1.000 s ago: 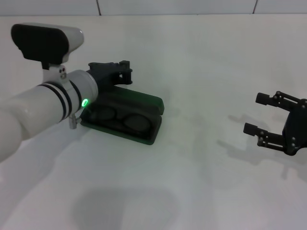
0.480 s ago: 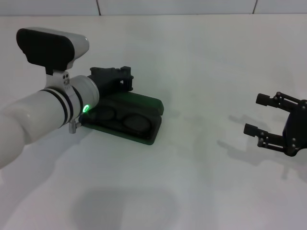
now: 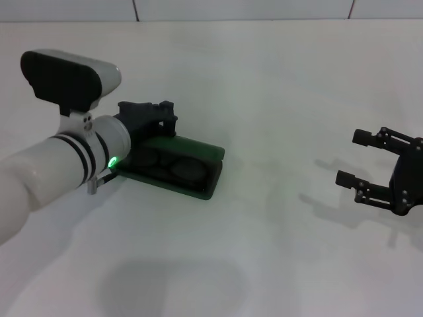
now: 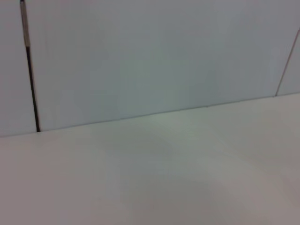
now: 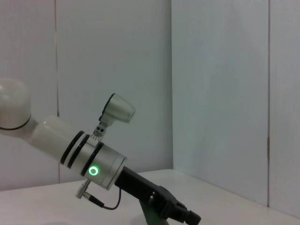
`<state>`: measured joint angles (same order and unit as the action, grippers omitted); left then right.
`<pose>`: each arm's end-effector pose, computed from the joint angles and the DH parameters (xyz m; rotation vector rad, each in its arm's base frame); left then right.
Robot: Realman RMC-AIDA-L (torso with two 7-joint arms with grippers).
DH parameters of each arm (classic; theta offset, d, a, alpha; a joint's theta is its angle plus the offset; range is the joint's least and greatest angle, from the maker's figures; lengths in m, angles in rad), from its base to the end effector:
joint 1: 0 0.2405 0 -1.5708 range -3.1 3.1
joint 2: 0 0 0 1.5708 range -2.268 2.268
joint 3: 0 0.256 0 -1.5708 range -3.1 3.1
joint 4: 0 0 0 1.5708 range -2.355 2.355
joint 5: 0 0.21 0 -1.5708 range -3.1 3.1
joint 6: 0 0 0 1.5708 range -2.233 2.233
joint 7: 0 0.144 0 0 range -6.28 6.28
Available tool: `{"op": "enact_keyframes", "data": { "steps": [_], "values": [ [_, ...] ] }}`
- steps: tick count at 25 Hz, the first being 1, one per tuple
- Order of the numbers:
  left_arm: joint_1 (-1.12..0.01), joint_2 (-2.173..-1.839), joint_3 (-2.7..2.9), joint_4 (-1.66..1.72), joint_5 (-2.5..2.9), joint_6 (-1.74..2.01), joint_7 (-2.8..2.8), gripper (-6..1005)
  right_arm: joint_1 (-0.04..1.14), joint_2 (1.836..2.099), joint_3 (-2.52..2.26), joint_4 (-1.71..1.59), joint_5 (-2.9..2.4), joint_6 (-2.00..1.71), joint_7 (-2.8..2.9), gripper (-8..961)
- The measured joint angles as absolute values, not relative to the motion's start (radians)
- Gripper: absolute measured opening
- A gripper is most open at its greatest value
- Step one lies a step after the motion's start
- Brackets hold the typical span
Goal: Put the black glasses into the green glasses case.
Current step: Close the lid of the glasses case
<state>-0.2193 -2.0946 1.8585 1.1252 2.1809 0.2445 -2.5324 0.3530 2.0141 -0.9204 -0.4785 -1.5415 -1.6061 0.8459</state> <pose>-0.2408 0.3469 -0.0711 -2.0852 -0.9226 -0.3096 0.2903 0.2830 0.0037 -2.5419 0.1957 0.9028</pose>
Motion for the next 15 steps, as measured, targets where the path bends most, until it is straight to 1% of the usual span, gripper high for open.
{"op": "enact_keyframes", "data": {
  "steps": [5,15],
  "values": [
    [-0.199,-2.095,1.886,1.118,2.178,0.204,-2.522,56,0.355,2.014,-0.920,-0.478,-1.542,-1.606,0.848,752],
    [-0.198,-2.092,1.954,1.065,2.177,0.093,-2.522,57,0.358,2.014,-0.920,-0.479,-1.542,-1.606,0.852,752]
  ]
}}
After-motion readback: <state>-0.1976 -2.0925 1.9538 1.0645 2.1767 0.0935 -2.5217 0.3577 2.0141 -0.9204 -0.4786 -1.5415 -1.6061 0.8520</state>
